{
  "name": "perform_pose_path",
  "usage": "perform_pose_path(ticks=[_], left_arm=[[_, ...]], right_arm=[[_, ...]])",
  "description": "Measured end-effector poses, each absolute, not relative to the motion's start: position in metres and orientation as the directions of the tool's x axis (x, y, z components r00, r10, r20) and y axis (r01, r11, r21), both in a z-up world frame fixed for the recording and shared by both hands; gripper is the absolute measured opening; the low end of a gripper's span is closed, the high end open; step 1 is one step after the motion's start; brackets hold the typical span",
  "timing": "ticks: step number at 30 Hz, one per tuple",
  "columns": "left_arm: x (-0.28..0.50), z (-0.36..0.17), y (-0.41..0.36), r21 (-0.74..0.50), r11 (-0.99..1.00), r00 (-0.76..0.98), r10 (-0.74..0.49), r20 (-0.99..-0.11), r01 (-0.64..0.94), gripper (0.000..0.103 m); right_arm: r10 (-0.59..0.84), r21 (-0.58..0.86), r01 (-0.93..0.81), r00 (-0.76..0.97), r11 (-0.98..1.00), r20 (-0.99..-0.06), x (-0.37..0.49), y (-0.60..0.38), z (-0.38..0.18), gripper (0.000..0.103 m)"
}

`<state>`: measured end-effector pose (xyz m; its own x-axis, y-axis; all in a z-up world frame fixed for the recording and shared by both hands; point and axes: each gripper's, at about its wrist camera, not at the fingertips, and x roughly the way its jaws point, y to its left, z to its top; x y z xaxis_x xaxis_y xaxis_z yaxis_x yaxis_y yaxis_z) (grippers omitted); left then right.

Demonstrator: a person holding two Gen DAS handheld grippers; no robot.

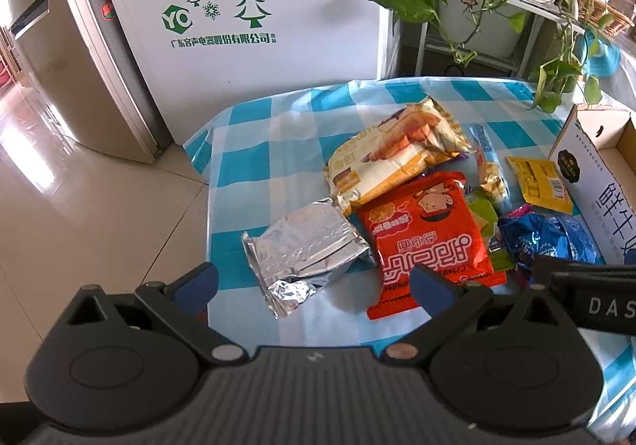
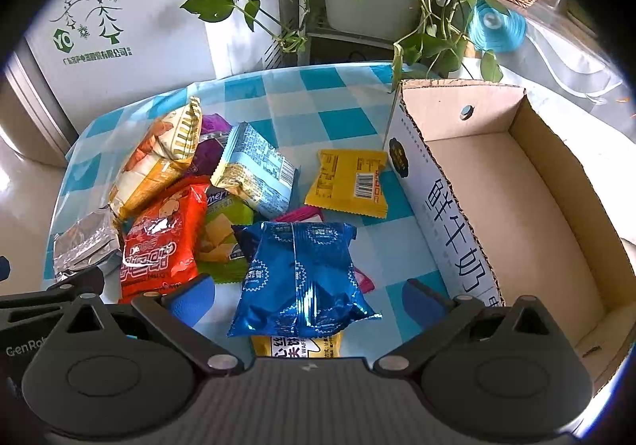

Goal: Organize snacks

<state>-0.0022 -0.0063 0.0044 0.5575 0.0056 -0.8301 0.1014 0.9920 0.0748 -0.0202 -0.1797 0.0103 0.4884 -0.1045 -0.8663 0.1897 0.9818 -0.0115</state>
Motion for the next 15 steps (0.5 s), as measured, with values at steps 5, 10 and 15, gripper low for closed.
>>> perform_pose_path(ticks=[5,10,15], left_arm=[[-0.0021,0.0041,-0.0067,0.08,0.992,0.554,0.011,-0.832,0.1,0.102],[-0.0023,0.0041,-0.0077,0.086,0.991,0.551,0.015,-0.834,0.102,0.102],[-0.0035,0.0049,-0.0071,0.087,0.991,0.549,0.015,-0.836,0.104,0.102]], right_arm=[[-0.101,-0.012,0.182,0.491,0.983,-0.865,-0.0211,-0.1784,0.0106,0.103],[-0.097,-0.008,0.178,0.498,0.984,-0.862,-0.0223,-0.1794,0.0117,0.103],[-0.089,0.001,0.176,0.503,0.984,-0.86,-0.0229,-0.1796,0.012,0.103]])
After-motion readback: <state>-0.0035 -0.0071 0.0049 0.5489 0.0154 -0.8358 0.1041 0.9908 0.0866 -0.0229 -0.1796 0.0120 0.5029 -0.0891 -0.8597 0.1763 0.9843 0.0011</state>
